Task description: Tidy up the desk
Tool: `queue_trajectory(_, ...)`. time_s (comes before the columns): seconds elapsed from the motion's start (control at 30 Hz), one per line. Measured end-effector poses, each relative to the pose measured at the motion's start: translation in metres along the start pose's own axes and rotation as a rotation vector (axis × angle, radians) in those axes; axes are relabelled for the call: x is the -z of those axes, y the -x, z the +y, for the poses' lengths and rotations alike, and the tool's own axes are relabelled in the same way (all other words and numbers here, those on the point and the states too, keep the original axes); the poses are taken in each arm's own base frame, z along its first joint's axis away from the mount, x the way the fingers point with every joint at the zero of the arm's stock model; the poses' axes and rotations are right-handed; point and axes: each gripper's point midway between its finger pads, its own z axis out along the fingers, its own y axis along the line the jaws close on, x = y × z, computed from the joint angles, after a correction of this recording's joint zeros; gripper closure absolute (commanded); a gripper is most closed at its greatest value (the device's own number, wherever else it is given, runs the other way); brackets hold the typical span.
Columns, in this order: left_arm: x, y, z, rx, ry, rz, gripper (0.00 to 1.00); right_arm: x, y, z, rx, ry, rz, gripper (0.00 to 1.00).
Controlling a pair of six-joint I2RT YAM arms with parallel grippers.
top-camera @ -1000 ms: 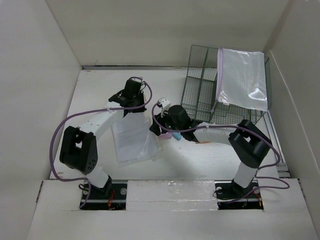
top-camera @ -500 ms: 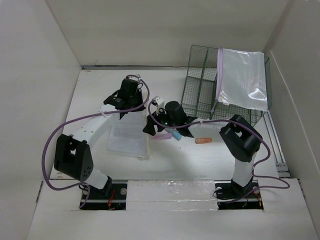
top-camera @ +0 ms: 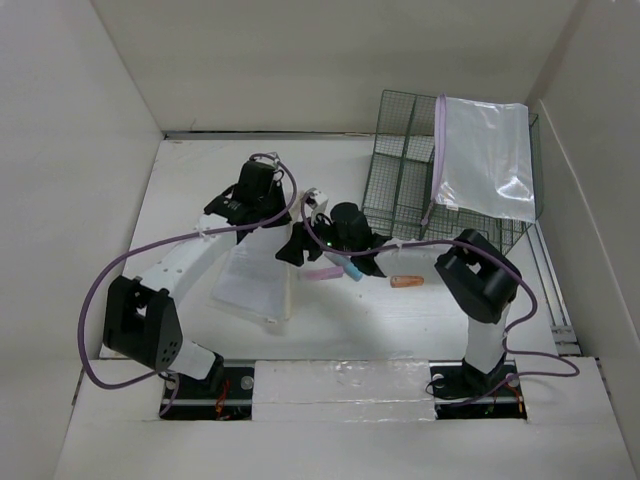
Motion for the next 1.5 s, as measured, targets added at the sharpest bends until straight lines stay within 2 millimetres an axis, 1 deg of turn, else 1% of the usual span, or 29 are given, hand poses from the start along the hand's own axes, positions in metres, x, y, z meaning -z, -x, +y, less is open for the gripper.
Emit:
queue_trajectory(0.07,0.002,0.000,-0.002,0.007,-0.007,-0.001,1.00,-0.004,-0.003,-0.006,-0.038,-0.020,-0.006,0.42)
queue_trajectory(0.23,0.007,0.003,-0.005,0.022,-0.021,-0.013,1.00,-0.012,-0.011,-0.017,-0.122,-0.053,-0.021,0.43)
queue_trajectory(0.27,0.008,0.004,-0.006,0.024,-0.024,-0.016,1.00,-0.013,-0.012,-0.018,-0.133,-0.060,-0.023,0.48)
queue_trajectory(0.3,0.010,0.005,-0.007,0.026,-0.027,-0.019,1.00,-0.014,-0.014,-0.020,-0.140,-0.067,-0.024,0.75)
queue_trajectory(0.33,0.011,0.005,-0.007,0.028,-0.030,-0.022,1.00,-0.016,-0.014,-0.019,-0.154,-0.074,-0.029,0.95)
queue_trajectory(0.37,0.012,0.006,-0.008,0.030,-0.032,-0.025,1.00,-0.016,-0.014,-0.018,-0.152,-0.071,-0.031,0.95)
queue_trajectory(0.4,0.013,0.007,-0.008,0.032,-0.032,-0.028,1.00,-0.017,-0.012,-0.017,-0.160,-0.080,-0.049,1.00)
queue_trajectory(0.47,0.017,0.008,-0.008,0.041,-0.030,-0.034,1.00,-0.015,-0.011,-0.016,-0.159,-0.085,-0.073,1.00)
queue_trajectory(0.5,0.020,0.008,-0.008,0.042,-0.026,-0.039,0.93,-0.014,-0.010,-0.016,-0.160,-0.090,-0.081,1.00)
queue_trajectory(0.57,0.028,0.014,-0.005,0.049,-0.006,-0.071,0.76,-0.011,-0.006,-0.015,-0.150,-0.100,-0.090,1.00)
queue_trajectory(0.6,0.036,0.021,-0.001,0.059,0.007,-0.103,0.56,-0.009,-0.004,-0.013,-0.145,-0.104,-0.091,1.00)
queue_trajectory(0.67,0.060,0.045,0.013,0.097,0.038,-0.210,0.33,-0.004,0.003,-0.009,-0.130,-0.114,-0.097,1.00)
queue_trajectory(0.7,0.076,0.059,0.021,0.122,0.052,-0.273,0.23,0.000,0.008,-0.005,-0.120,-0.117,-0.102,1.00)
queue_trajectory(0.73,0.097,0.076,0.029,0.150,0.069,-0.357,0.13,0.004,0.013,-0.002,-0.107,-0.121,-0.106,1.00)
queue_trajectory(0.77,0.120,0.090,0.036,0.173,0.083,-0.442,0.13,0.008,0.019,0.001,-0.094,-0.124,-0.111,1.00)
queue_trajectory(0.8,0.144,0.102,0.040,0.191,0.087,-0.522,0.08,0.013,0.025,0.005,-0.080,-0.129,-0.117,1.00)
queue_trajectory(0.83,0.169,0.112,0.039,0.202,0.074,-0.595,0.07,0.017,0.032,0.009,-0.062,-0.133,-0.122,1.00)
queue_trajectory(0.87,0.192,0.118,0.036,0.208,0.052,-0.658,0.07,0.022,0.039,0.013,-0.043,-0.140,-0.121,1.00)
queue_trajectory(0.97,0.236,0.123,0.028,0.215,-0.013,-0.768,0.06,0.040,0.067,0.029,0.020,-0.160,-0.134,1.00)
queue_trajectory(1.0,0.245,0.123,0.026,0.213,-0.033,-0.788,0.06,0.050,0.079,0.036,0.042,-0.171,-0.140,1.00)
queue_trajectory(1.07,0.252,0.121,0.020,0.203,-0.075,-0.799,0.06,0.075,0.107,0.051,0.087,-0.190,-0.173,1.00)
queue_trajectory(1.13,0.243,0.111,0.012,0.179,-0.122,-0.757,0.06,0.113,0.145,0.065,0.120,-0.203,-0.223,1.00)
queue_trajectory(1.17,0.234,0.105,0.016,0.179,-0.111,-0.734,0.06,0.140,0.172,0.072,0.140,-0.211,-0.279,1.00)
queue_trajectory(1.23,0.224,0.092,0.013,0.163,-0.139,-0.688,0.05,0.193,0.220,0.068,0.162,-0.252,-0.365,1.00)
queue_trajectory(1.3,0.213,0.081,0.011,0.152,-0.155,-0.638,0.05,0.259,0.268,0.053,0.179,-0.342,-0.472,1.00)
queue_trajectory(1.37,0.212,0.073,0.007,0.141,-0.173,-0.613,0.05,0.322,0.305,0.041,0.203,-0.428,-0.561,1.00)
queue_trajectory(1.43,0.219,0.070,0.001,0.131,-0.202,-0.623,0.04,0.370,0.324,0.036,0.221,-0.486,-0.603,1.00)
queue_trajectory(1.47,0.224,0.069,0.000,0.128,-0.215,-0.632,0.04,0.387,0.328,0.035,0.226,-0.493,-0.605,1.00)
queue_trajectory(1.5,0.227,0.068,-0.002,0.125,-0.227,-0.639,0.04,0.399,0.329,0.034,0.220,-0.497,-0.604,1.00)
